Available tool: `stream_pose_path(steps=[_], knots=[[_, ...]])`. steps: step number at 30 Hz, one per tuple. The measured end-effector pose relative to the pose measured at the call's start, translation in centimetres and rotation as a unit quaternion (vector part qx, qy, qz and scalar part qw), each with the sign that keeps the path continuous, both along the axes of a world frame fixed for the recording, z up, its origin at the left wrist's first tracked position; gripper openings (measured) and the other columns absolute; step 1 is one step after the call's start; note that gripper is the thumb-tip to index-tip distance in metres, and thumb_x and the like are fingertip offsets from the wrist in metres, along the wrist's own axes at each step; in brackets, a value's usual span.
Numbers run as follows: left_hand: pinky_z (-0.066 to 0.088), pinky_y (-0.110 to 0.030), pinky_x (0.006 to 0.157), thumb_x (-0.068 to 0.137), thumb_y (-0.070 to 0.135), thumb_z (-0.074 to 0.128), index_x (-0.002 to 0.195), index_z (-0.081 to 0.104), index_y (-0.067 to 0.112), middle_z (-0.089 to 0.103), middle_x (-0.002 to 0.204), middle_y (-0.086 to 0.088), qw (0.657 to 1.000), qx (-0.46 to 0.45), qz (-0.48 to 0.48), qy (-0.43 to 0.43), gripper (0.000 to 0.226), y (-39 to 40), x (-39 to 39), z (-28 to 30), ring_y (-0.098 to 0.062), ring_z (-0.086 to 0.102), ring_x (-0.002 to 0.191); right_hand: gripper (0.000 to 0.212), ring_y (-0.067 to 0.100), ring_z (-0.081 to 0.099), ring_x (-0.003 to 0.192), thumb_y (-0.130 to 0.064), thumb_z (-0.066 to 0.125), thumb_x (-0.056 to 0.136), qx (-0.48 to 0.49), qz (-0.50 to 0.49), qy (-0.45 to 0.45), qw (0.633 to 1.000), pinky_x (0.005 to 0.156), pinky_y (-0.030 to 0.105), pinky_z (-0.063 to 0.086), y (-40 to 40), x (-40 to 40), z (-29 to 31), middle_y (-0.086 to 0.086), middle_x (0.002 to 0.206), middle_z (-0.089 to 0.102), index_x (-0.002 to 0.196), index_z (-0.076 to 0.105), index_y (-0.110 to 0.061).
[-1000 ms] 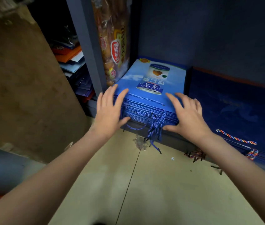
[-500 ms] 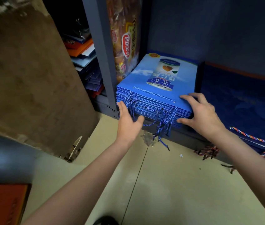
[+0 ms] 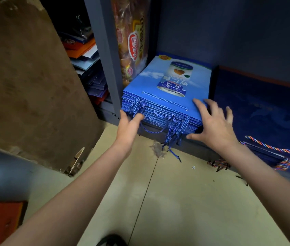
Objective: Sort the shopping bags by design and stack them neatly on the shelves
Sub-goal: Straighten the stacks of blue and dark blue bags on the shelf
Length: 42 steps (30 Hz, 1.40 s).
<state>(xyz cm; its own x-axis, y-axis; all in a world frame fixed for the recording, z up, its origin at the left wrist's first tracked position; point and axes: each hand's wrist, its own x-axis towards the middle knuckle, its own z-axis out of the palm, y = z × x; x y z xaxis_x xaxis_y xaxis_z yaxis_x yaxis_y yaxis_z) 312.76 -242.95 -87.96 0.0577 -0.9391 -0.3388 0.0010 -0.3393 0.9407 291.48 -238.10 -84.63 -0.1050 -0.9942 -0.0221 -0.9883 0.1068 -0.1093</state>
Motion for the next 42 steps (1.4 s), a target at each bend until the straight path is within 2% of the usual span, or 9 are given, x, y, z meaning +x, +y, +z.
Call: stream_pose_path(steps=[7,12,16,19,22,26,28,33,42], knots=[[0.023,-0.042,0.114,0.064,0.046,0.065,0.151,0.008,0.020,0.023,0.154,0.002,0.998,0.043,-0.010,0.053,0.107,-0.7,-2.1,1.6,-0.020,0.029,0.138,0.099,0.023,0.030,0.137,-0.036,0.076,0.072,-0.039,0.018,0.021,0.999,0.115,0.038,-0.008,-0.4,0.2,-0.3,0.010,0.153,0.021,0.149,0.016,-0.020],[0.017,-0.036,0.112,0.089,0.038,0.056,0.149,-0.012,0.016,0.007,0.158,0.000,0.994,0.065,-0.078,-0.032,0.093,-0.3,-2.2,1.8,-0.021,0.017,0.143,0.105,0.030,0.036,0.131,-0.037,0.081,0.066,0.032,0.001,0.022,0.999,0.114,0.046,-0.006,-1.6,0.7,0.2,0.012,0.149,0.024,0.147,0.017,-0.020],[0.032,-0.037,0.109,0.085,0.026,0.063,0.143,0.030,0.011,0.044,0.140,-0.006,0.982,-0.058,-0.065,-0.169,0.069,0.8,0.3,1.6,-0.023,0.043,0.128,0.105,0.031,0.019,0.137,-0.046,0.077,0.068,0.040,0.019,0.046,0.998,0.115,0.049,-0.003,-1.1,0.3,0.6,0.011,0.151,0.018,0.148,0.014,-0.022],[0.037,-0.038,0.100,0.085,0.020,0.061,0.125,0.048,0.005,0.049,0.124,-0.011,0.895,-0.283,0.001,-0.344,0.045,1.6,1.7,2.5,-0.024,0.046,0.117,0.087,0.028,0.021,0.135,-0.050,0.076,0.067,0.025,0.053,-0.077,0.995,0.114,0.042,0.010,-1.2,-0.1,2.5,0.007,0.145,0.031,0.140,0.037,-0.024],[0.030,-0.035,0.098,0.084,0.023,0.062,0.127,0.049,0.008,0.048,0.130,-0.009,0.788,-0.415,-0.098,-0.443,0.047,-0.4,1.4,4.1,-0.024,0.040,0.121,0.062,0.026,0.035,0.127,-0.045,0.072,0.074,-0.027,0.064,-0.173,0.983,0.109,0.037,0.024,-2.1,1.4,2.8,0.004,0.132,0.046,0.126,0.053,-0.020],[0.016,-0.037,0.111,0.085,0.041,0.063,0.143,0.032,0.021,0.032,0.148,-0.003,0.648,-0.354,-0.334,-0.586,0.068,-4.7,0.8,4.5,-0.023,0.025,0.138,0.062,0.025,0.036,0.126,-0.041,0.072,0.077,-0.029,0.061,-0.131,0.989,0.108,0.035,0.020,-3.6,3.1,2.1,0.003,0.133,0.043,0.130,0.048,-0.019],[0.020,-0.038,0.109,0.084,0.046,0.062,0.144,0.028,0.026,0.033,0.147,-0.002,0.620,-0.311,-0.375,-0.615,0.072,-6.2,0.8,5.1,-0.025,0.030,0.134,0.066,0.026,0.035,0.127,-0.041,0.074,0.075,0.001,0.071,-0.113,0.991,0.109,0.038,0.021,-4.5,3.1,2.5,0.004,0.135,0.042,0.130,0.046,-0.020],[0.042,-0.042,0.091,0.081,0.051,0.062,0.140,0.036,0.032,0.044,0.139,0.001,0.615,-0.280,-0.399,-0.619,0.067,-7.8,0.7,7.5,-0.026,0.040,0.124,0.083,0.029,0.030,0.132,-0.037,0.079,0.070,0.120,0.085,-0.109,0.983,0.109,0.044,0.029,-5.4,1.7,4.4,0.009,0.141,0.034,0.139,0.036,-0.024],[0.042,-0.044,0.091,0.085,0.050,0.058,0.140,0.038,0.035,0.048,0.140,0.000,0.652,-0.285,-0.359,-0.603,0.060,-7.7,1.0,8.0,-0.027,0.042,0.125,0.066,0.024,0.038,0.126,-0.050,0.070,0.074,-0.017,0.055,-0.153,0.987,0.109,0.045,0.026,-3.7,1.7,5.1,0.003,0.133,0.045,0.130,0.049,-0.023]])
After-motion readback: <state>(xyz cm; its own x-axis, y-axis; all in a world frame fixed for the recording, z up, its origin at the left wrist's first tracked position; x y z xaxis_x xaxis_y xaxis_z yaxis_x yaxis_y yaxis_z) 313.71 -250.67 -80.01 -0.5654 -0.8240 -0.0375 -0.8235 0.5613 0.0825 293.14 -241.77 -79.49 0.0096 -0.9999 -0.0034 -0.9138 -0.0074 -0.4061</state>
